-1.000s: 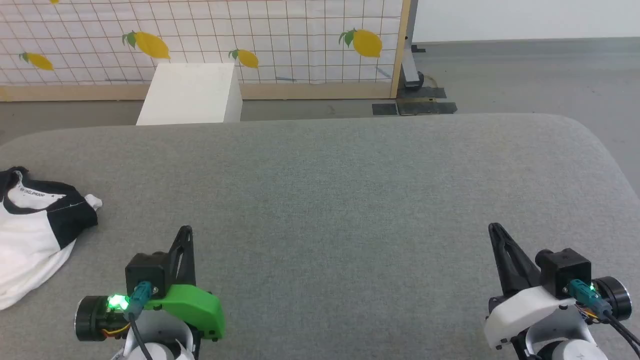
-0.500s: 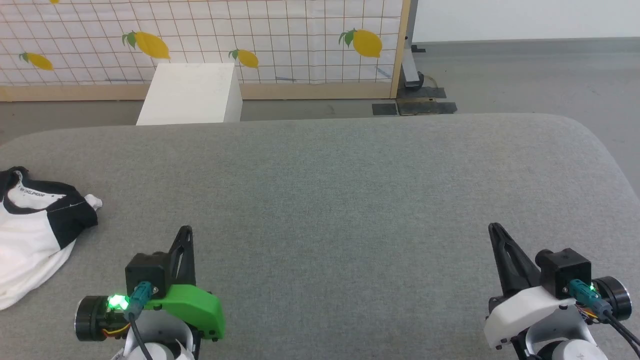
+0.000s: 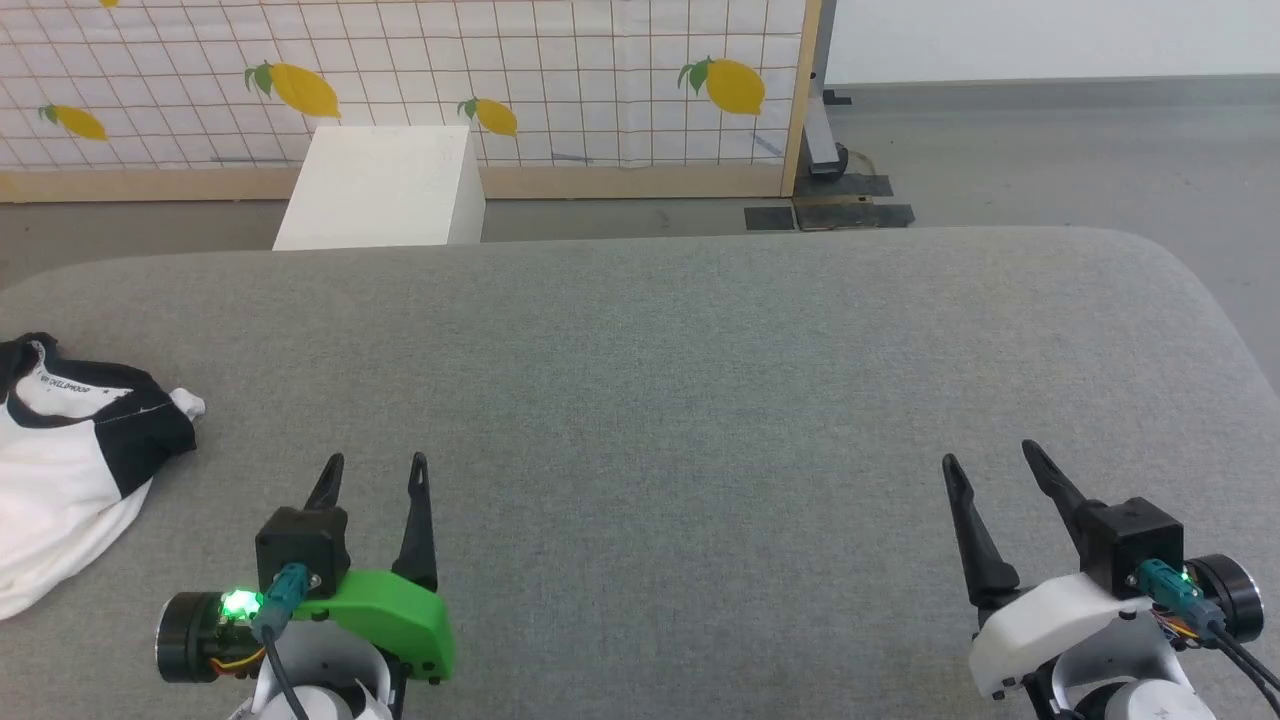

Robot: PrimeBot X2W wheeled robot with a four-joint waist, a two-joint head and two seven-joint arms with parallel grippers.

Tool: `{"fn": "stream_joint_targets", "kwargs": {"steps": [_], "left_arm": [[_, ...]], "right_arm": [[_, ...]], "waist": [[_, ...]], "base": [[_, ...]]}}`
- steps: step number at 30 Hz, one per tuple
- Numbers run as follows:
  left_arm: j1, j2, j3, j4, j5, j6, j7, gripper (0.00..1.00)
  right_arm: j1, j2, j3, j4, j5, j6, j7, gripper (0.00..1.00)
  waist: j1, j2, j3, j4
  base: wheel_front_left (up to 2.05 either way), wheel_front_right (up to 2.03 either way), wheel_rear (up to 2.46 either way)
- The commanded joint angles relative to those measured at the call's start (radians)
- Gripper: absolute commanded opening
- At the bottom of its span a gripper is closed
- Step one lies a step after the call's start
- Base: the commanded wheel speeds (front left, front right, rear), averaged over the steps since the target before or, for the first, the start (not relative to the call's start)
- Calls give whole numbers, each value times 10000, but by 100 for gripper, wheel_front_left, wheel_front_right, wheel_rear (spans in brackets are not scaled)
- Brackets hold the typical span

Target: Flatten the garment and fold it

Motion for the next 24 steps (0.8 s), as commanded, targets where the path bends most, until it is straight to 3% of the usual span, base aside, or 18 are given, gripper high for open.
{"fn": "stream_joint_targets", "kwargs": {"steps": [1, 12, 24], "left_arm": [[-55, -2, -31, 63, -54, 102, -100, 100], [-164, 25, -126, 288, -200, 303, -334, 100], [-193, 126, -179, 472, -389, 538, -587, 100]], "right_arm": [[-45, 1, -25, 35, 55, -1, -98, 100], [-104, 2, -62, 120, 143, -2, -305, 100], [-155, 3, -60, 264, 263, -4, -549, 100]], "waist": [[0, 6, 0, 17], [0, 16, 1, 370], [0, 27, -34, 1239]], "base": [[0, 0, 0], [0, 0, 0], [0, 0, 0]]}}
